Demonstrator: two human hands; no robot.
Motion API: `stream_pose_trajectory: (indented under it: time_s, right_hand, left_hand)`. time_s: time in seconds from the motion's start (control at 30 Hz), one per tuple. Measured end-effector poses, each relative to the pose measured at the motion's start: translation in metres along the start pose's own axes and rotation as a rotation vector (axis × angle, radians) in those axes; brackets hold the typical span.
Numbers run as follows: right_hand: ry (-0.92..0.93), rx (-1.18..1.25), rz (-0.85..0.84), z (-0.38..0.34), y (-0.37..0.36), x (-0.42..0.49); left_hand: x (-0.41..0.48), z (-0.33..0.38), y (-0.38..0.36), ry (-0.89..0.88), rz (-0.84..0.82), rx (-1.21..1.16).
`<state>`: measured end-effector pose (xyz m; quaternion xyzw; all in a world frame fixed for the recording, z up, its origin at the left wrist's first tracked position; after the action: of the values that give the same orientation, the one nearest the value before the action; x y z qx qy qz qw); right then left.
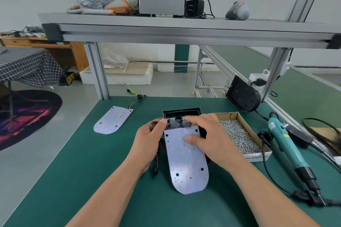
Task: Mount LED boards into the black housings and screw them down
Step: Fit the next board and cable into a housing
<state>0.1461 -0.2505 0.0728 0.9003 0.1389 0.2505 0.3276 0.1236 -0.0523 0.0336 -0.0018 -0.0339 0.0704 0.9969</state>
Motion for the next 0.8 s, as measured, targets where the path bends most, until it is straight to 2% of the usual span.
stream_pose_trajectory:
  time_s: [0.13,0.23,0.33,0.47,0.63,0.8]
  right_hand:
    - [-0.001,0.034,0.041,0.007,0.005,0.008]
    - [-0.003,0.118,0.121,0.011,0.01,0.012]
    - [-0.049,0.21,0.221,0.018,0.016,0.014]
    - [-0.091,0.28,0.261,0.022,0.018,0.018]
    - [-0.071,0.36,0.355,0.025,0.026,0.021]
    - [-0.035,0.384,0.364,0.024,0.025,0.019]
  left_hand:
    - [-0.003,0.007,-0.002,-0.051,-0.029,-0.012]
    - [-0.005,0.01,-0.008,-0.087,-0.12,0.03]
    - [-0.007,0.012,-0.01,-0.071,-0.113,0.018]
    - [-0.008,0.014,-0.013,-0.073,-0.136,0.002]
    - [-0.006,0.011,-0.008,-0.06,-0.11,0.001]
    - [-0.007,0.005,-0.018,-0.029,-0.188,0.012]
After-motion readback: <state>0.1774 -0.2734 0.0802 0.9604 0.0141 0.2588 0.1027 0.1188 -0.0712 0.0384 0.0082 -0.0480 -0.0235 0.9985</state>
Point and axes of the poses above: each hand's wrist, its own x-axis towards the middle knuckle, its own y-axis out of the back of the hand, z = x × y, the point moved 5 cm from there along x, towards the middle knuckle, and after that the axes turned 2 degrees about -z, right-handed, at the moved point
